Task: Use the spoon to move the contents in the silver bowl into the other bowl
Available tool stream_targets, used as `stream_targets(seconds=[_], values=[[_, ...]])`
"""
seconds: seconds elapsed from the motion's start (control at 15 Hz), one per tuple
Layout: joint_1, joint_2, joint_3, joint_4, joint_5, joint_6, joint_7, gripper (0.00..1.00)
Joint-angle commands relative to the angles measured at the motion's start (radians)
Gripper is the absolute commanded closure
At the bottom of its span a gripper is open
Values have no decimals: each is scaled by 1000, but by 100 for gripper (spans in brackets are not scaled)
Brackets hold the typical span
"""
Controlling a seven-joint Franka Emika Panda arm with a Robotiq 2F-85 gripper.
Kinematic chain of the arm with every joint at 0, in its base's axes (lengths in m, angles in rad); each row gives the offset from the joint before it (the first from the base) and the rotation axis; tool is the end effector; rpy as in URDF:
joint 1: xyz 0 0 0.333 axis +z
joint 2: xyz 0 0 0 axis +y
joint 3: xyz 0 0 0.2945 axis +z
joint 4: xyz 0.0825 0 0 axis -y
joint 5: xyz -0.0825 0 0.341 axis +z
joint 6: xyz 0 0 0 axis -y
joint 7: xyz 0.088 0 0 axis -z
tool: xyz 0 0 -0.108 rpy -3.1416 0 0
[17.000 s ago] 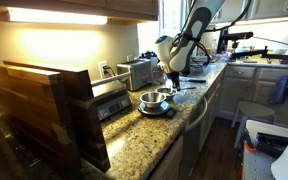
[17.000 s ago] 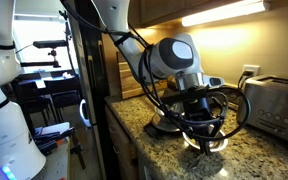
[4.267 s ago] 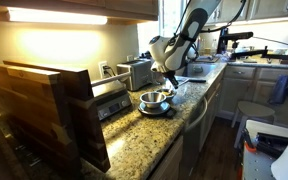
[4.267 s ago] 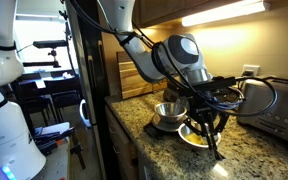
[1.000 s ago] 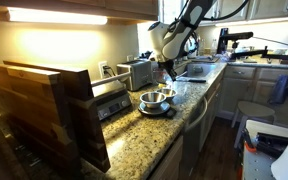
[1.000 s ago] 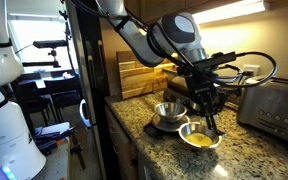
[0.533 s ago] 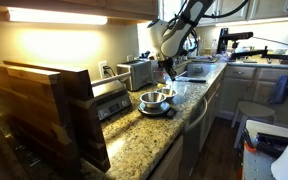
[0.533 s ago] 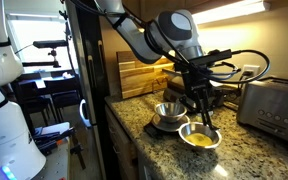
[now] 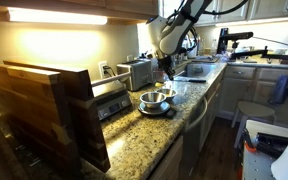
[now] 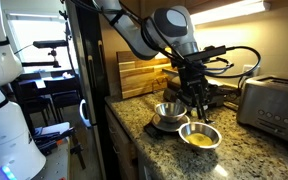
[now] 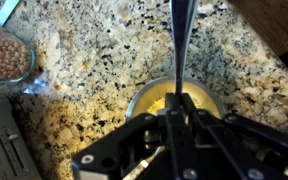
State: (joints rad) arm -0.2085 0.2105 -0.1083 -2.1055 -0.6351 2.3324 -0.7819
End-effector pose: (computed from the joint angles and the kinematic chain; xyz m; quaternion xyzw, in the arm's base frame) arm 0.5111 -0.1772 0.3300 0.8721 0.4272 -0.1193 0.2067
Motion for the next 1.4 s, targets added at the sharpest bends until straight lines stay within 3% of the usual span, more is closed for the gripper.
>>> stream_targets(seconds=[0.0, 1.33], values=[[16, -79, -1, -61, 31, -26, -42, 93], [68, -132, 26, -126, 44, -29, -57, 93]])
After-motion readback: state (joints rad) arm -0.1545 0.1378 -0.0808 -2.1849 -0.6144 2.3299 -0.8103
